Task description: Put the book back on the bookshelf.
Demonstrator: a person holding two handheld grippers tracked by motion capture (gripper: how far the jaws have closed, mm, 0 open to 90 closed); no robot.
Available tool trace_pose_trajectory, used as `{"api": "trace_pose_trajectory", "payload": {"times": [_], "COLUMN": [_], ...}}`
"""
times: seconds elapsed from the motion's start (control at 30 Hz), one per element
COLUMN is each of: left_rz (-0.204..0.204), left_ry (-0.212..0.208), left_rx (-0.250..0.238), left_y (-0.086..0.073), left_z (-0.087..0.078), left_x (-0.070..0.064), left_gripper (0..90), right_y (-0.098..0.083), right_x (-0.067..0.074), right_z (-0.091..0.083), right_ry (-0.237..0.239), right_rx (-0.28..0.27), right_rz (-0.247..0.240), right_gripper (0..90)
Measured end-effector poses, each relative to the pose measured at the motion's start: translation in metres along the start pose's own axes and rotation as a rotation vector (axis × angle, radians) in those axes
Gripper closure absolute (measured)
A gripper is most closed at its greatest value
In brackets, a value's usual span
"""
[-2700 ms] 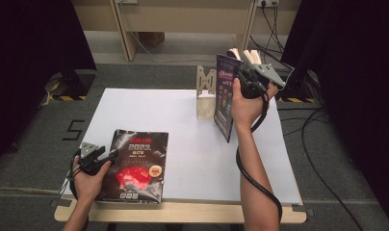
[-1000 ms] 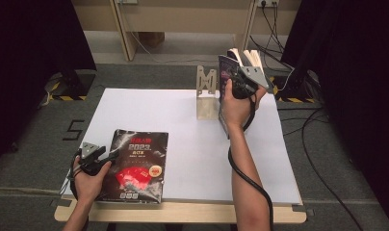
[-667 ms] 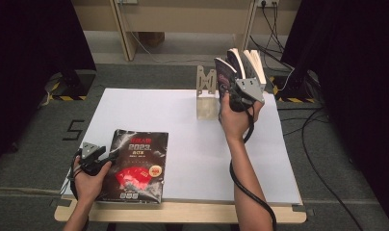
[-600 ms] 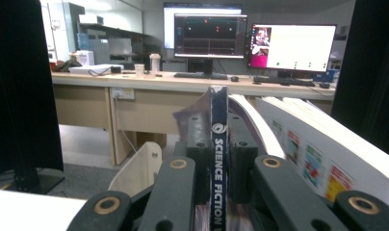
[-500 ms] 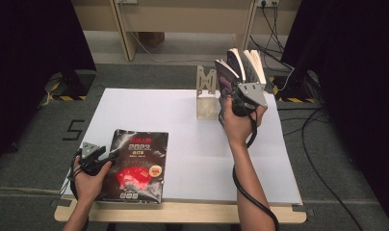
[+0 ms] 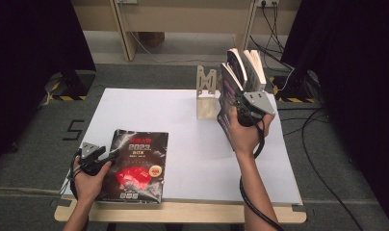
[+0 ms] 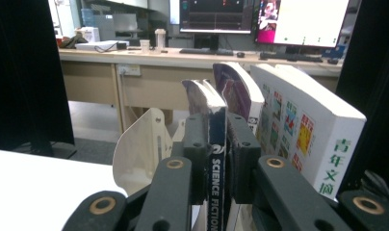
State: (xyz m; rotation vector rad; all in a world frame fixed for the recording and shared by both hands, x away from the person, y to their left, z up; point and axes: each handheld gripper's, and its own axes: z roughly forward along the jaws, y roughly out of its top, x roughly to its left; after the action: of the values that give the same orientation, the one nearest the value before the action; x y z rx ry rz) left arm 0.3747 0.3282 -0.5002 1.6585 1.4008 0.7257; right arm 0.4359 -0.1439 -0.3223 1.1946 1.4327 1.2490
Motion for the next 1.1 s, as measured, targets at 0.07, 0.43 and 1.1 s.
{"api": "trace_pose_trajectory", "payload": {"times": [0.07, 0.43, 1.1], "left_rz": [-0.002, -0.01, -0.012], "left_ry": [-0.001, -0.003, -0.005], "left_rx": [-0.002, -0.004, -0.002], "left_y": [0.0, 0.0, 0.0], "left_z": [0.0, 0.0, 0.0], "left_x": [0.0, 0.001, 0.001], "left_gripper": [39.4, 39.3, 39.2], "right_y": [0.001, 0.001, 0.008], "right_x": [-0.001, -0.005, -0.014], "right_z": [-0.001, 0.007, 0.013], "right_ry": [0.006, 0.028, 0.026], "right_rx": [0.016, 0.091, 0.179], "right_rz": [0.005, 0.024, 0.012], "right_gripper": [80.2, 76.0, 78.9]}}
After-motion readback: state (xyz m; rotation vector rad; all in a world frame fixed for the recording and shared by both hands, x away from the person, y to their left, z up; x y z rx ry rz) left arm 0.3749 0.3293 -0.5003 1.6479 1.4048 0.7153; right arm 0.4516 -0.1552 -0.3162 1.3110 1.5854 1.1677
